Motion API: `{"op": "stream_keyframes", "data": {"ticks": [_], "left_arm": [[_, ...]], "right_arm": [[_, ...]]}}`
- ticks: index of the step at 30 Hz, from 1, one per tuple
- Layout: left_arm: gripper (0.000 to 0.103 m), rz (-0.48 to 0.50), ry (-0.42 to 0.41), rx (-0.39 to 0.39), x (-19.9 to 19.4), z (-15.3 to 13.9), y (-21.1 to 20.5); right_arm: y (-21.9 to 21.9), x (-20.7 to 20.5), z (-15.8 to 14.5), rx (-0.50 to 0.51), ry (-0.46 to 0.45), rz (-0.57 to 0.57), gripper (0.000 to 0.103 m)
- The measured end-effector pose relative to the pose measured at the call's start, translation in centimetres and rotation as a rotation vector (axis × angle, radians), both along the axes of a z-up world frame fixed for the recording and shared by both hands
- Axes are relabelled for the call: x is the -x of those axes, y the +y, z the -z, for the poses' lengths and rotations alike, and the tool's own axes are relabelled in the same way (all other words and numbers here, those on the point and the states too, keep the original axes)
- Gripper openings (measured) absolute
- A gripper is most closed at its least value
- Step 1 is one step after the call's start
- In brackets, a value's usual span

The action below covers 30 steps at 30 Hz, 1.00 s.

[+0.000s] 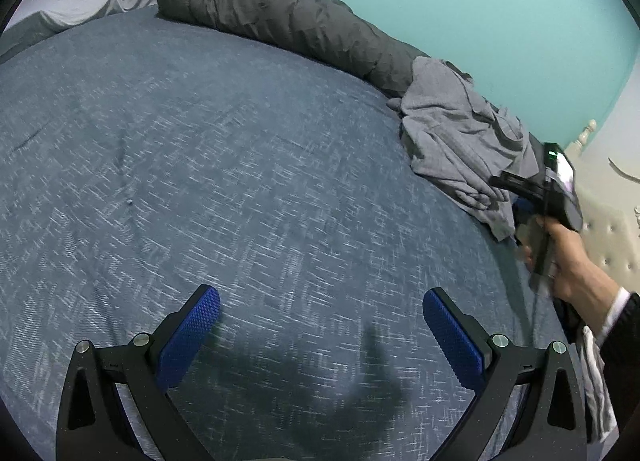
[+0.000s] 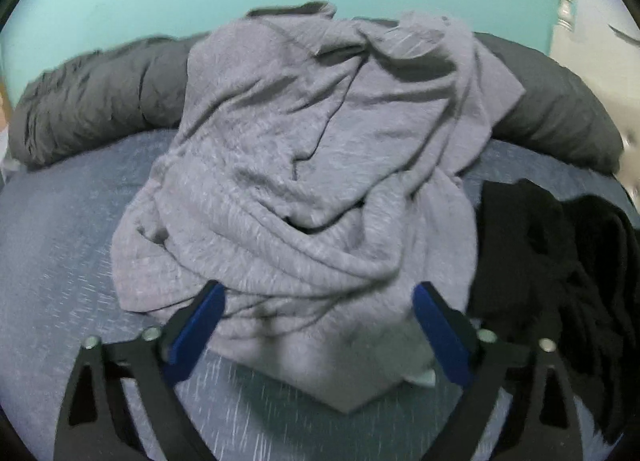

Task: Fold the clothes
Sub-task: 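Move the right tool to the grey sweatshirt and close on it, then pull the grey sweatshirt with the right tool across the bed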

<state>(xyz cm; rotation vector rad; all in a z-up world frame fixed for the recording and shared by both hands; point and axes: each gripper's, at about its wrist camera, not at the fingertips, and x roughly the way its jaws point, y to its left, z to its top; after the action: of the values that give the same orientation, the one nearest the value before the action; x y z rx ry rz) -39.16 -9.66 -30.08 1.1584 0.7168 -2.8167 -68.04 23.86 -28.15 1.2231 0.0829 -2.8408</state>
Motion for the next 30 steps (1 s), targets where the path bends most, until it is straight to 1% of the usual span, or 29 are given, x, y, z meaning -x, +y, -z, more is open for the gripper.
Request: {"op": "stream_keyframes", "data": {"ticks": [1,2,3,4,5,7,8,9,12,15,18,22,26,30], "left_arm": [[0.103,0.006,0.002,0.003,0.1,0.0,0.2],[0.103,0.010,0.003,0.008,0.1,0.1,0.3],[0.103,0.015,0.005,0.006,0.2,0.1,0.4],[0.103,0.018,0.004,0.005,0.3,0.2,0.5],[0.103,0.021,0.001,0.005,0.3,0.3,0.5],[0.103,0.022,-0.002,0.013,0.3,0.3,0.4],[0.103,0.020,-0.003,0.019,0.3,0.2,0.4],[0.103,0.017,-0.004,0.025,0.2,0.1,0.3],[0.103,-0.007,-0.012,0.024,-0.4,-0.6,-0.1],[0.103,-0.010,-0.015,0.043,-1.4,-2.1,-0.1],[0.103,-0.014,-0.008,0.062,-3.3,-4.2,-0.2],[0.103,-0.031,0.015,0.083,-7.2,-7.3,-0.8],[0.103,-0.036,0.021,0.069,-10.9,-8.5,-1.1],[0.103,-0.043,0.016,0.060,-14.6,-9.0,-1.2]], "right_arm": [[-0.2,0.6,0.4,-0.002,-0.006,-0.008,0.082],[-0.5,1.0,0.9,-0.009,-0.019,-0.019,0.078],[-0.9,1.4,1.4,-0.015,-0.033,-0.030,0.067],[-1.2,1.9,1.9,-0.021,-0.046,-0.040,0.052],[-1.3,1.8,1.9,-0.027,-0.039,-0.049,0.043],[-1.6,1.6,2.0,-0.040,-0.026,-0.067,0.015],[-1.4,1.2,1.4,-0.026,0.007,-0.070,0.011],[-1.2,0.7,0.8,-0.011,0.035,-0.077,0.010],[-1.6,-1.2,-0.6,-0.027,0.078,-0.137,0.008],[-1.8,-4.0,-2.2,-0.008,0.103,-0.194,0.008],[-2.3,-7.5,-4.7,0.018,0.137,-0.247,0.007],[-2.6,-13.4,-8.7,0.051,0.195,-0.328,0.007],[-2.6,-19.9,-11.8,0.063,0.217,-0.395,0.007],[-1.4,-25.9,-14.9,0.126,0.256,-0.411,0.007]]}}
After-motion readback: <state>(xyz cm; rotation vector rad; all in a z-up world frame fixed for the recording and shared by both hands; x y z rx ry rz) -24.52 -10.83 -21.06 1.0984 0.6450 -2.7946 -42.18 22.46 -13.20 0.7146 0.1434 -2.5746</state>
